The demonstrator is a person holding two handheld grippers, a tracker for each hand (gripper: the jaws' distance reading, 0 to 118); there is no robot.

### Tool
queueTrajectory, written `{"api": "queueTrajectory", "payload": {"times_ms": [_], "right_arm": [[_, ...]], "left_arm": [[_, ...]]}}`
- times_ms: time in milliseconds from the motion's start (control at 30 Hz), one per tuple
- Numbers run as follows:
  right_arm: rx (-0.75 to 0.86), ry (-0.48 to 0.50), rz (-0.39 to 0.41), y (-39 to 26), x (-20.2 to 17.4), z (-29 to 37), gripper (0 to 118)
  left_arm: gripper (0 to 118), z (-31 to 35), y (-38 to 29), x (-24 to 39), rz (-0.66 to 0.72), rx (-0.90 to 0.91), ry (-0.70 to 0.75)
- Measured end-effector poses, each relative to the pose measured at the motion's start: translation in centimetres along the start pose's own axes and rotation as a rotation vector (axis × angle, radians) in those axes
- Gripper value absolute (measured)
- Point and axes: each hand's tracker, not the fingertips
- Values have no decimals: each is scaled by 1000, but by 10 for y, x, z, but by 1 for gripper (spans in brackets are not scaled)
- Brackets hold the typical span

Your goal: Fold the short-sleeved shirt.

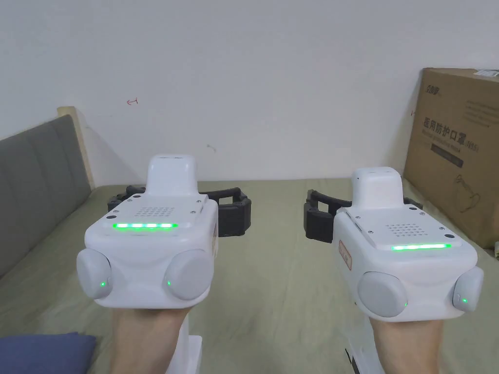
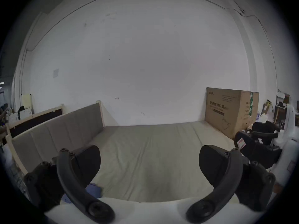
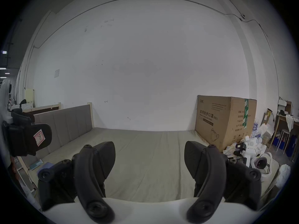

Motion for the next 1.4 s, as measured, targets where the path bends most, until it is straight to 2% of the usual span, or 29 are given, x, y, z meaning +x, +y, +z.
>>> {"api": "queueTrajectory", "payload": {"times_ms": [133,233,567,1400], "right_arm": [[-10,-17,13,-4,1,-1,94],[-12,-11,-10,-4,6,-1,94],[-23,-29,-16,-9,16,-2,94],[-40,-37,26,-13,18,-1,94]], "left_arm": [[118,2,-2,0,15,1,13],[118,4,-4,4,-23,17,68],[118,6,-7,8,-14,53,95],[118,6,-16,1,6,17,-8]]}}
